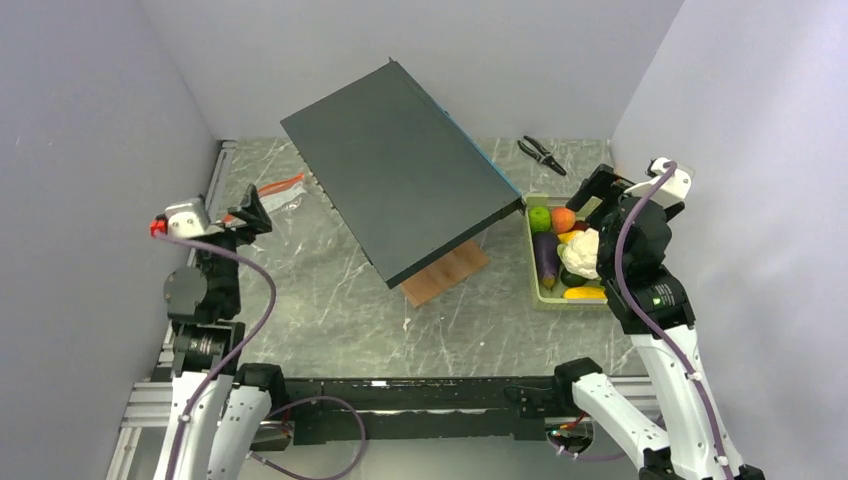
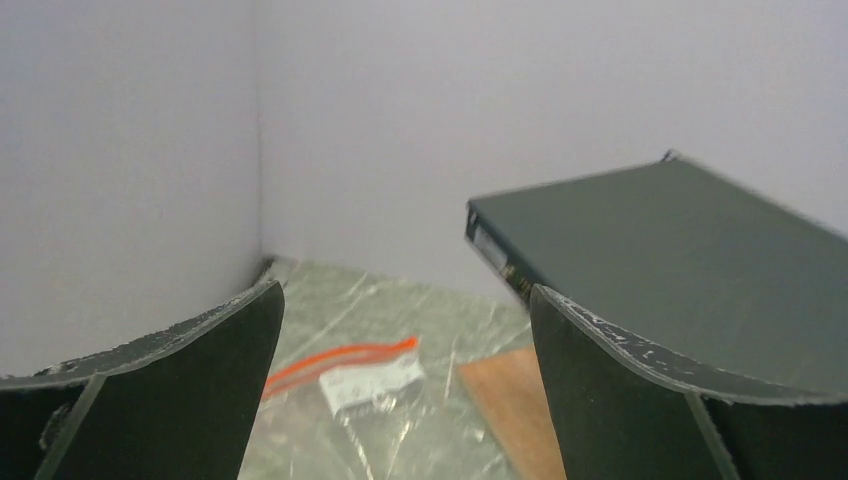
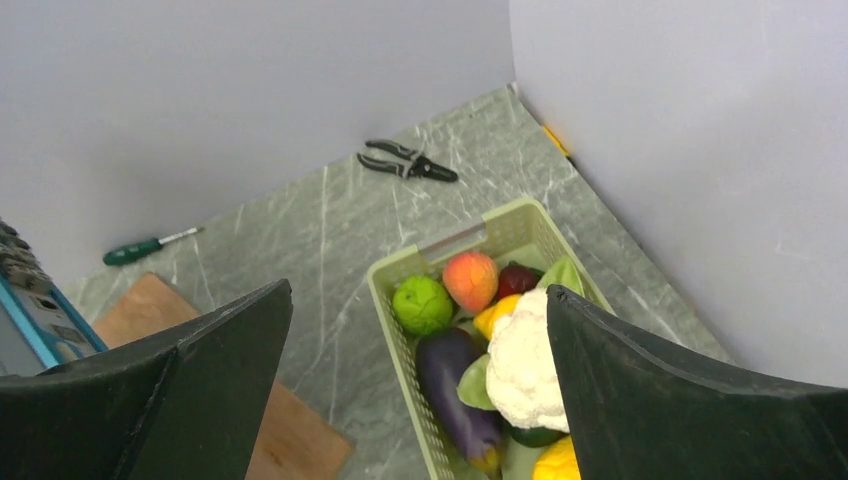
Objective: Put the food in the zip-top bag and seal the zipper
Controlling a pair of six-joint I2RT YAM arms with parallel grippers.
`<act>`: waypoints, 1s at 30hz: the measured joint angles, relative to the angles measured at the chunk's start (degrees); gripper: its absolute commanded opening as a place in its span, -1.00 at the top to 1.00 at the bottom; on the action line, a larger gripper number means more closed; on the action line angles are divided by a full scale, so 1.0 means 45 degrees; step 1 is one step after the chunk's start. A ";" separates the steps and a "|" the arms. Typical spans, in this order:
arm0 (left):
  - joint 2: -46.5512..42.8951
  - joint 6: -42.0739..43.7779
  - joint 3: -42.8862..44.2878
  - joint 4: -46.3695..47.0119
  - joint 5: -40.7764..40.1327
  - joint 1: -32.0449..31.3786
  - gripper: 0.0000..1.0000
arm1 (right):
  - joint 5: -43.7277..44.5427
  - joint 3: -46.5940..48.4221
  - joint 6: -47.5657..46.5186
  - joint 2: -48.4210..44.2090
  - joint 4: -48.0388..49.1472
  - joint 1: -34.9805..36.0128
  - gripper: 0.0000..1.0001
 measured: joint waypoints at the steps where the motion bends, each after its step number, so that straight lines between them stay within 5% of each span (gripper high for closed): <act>1: 0.0170 0.0000 0.0024 -0.0248 -0.0423 -0.0185 -0.97 | 0.0005 -0.0049 0.0063 0.0049 -0.0102 0.0000 -1.00; 7: 0.2404 -0.0685 0.1297 -0.3356 -0.3113 -0.0806 -0.97 | -0.0918 -0.0219 0.0126 0.0413 -0.0670 0.0000 -1.00; 12: 0.4464 -0.1870 0.2880 -0.5683 -0.2555 0.1613 -0.97 | -0.2861 0.0117 0.0049 0.0821 -0.1180 0.0005 -0.99; 22: 0.8752 -0.4075 0.2482 -0.6494 0.1656 0.6572 -0.97 | -0.6149 0.1005 0.0078 0.0151 -0.1433 0.0005 -0.99; 30: 1.3017 -0.5275 0.2535 -0.6013 0.5945 0.7859 -0.98 | -0.6834 0.1481 0.0049 -0.0413 -0.1433 0.0005 -0.99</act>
